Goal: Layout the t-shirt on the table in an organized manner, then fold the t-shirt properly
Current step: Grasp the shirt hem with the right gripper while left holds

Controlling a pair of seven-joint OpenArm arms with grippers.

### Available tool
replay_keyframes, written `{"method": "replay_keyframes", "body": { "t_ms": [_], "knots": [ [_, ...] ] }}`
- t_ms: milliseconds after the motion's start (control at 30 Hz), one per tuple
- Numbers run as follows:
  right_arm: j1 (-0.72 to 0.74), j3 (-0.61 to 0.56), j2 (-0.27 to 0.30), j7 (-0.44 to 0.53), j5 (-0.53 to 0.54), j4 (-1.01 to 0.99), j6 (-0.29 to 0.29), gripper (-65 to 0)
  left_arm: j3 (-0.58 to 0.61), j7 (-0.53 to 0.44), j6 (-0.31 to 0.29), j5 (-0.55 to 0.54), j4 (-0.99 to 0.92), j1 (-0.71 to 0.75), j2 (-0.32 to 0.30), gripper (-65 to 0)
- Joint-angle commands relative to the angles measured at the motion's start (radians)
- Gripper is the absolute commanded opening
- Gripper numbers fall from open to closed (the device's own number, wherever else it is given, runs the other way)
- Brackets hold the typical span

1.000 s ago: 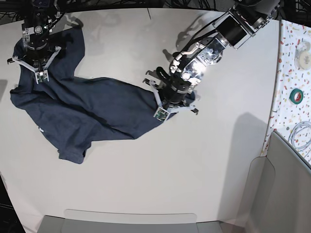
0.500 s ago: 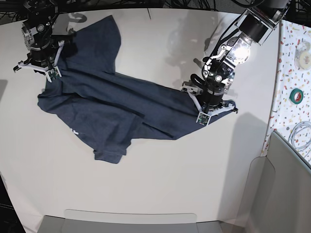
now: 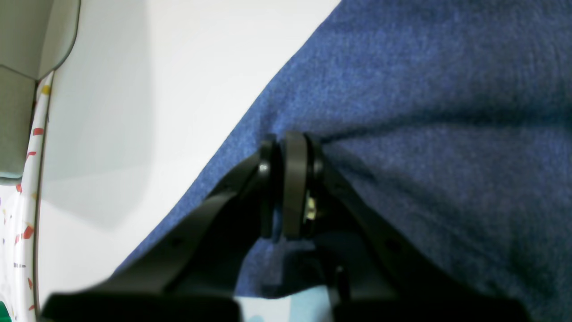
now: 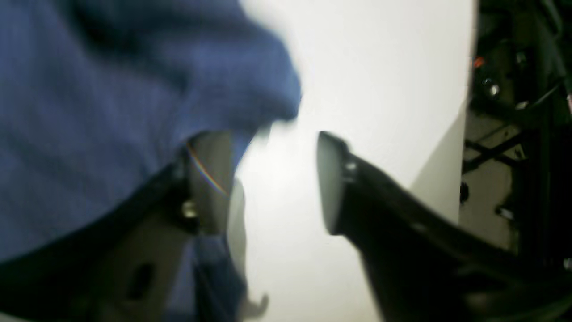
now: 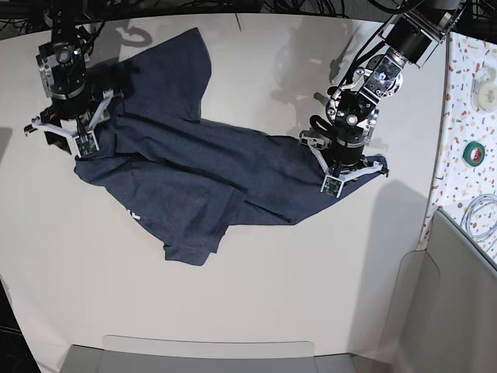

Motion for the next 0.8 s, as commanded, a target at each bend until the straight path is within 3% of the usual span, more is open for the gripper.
{"method": "replay_keyframes", "body": {
  "t_ms": [0, 100, 167, 267, 433, 767],
  "knots": [
    [0.036, -0.010, -0.005, 0.019, -0.002, 0.014, -0.005, -28.5, 0.010, 0.149, -0.038, -0.072, -0.023, 0.033, -0.007, -61.0],
    [0.119, -0.099, -0.031, -0.003, -0.004, 0.008, -0.005, -23.1, 0.012, 0.149, -0.038, -0.072, -0.023, 0.033, -0.007, -61.0],
    [0.191, -0.182, -0.033, -0.075, -0.019, -0.005, -0.005, -22.2, 0.012, 0.149, -0.038, -0.072, -0.023, 0.033, -0.009, -61.0],
    [0.297, -0.358, -0.033, -0.181, -0.105, -0.038, -0.005, -22.1, 0.010, 0.149, -0.038, -0.072, -0.023, 0.033, -0.009, -61.0],
    [0.382, -0.591, -0.054, -0.193, -0.277, -0.122, -0.005, -21.8, 0.010, 0.149, -0.038, -0.072, -0.023, 0.033, 0.008, -61.0],
    [0.467, -0.745, -0.177, -0.184, -0.444, -0.354, -0.005, -21.8, 0.010, 0.151, -0.038, -0.072, -0.023, 0.033, 0.011, -61.0]
  ]
}}
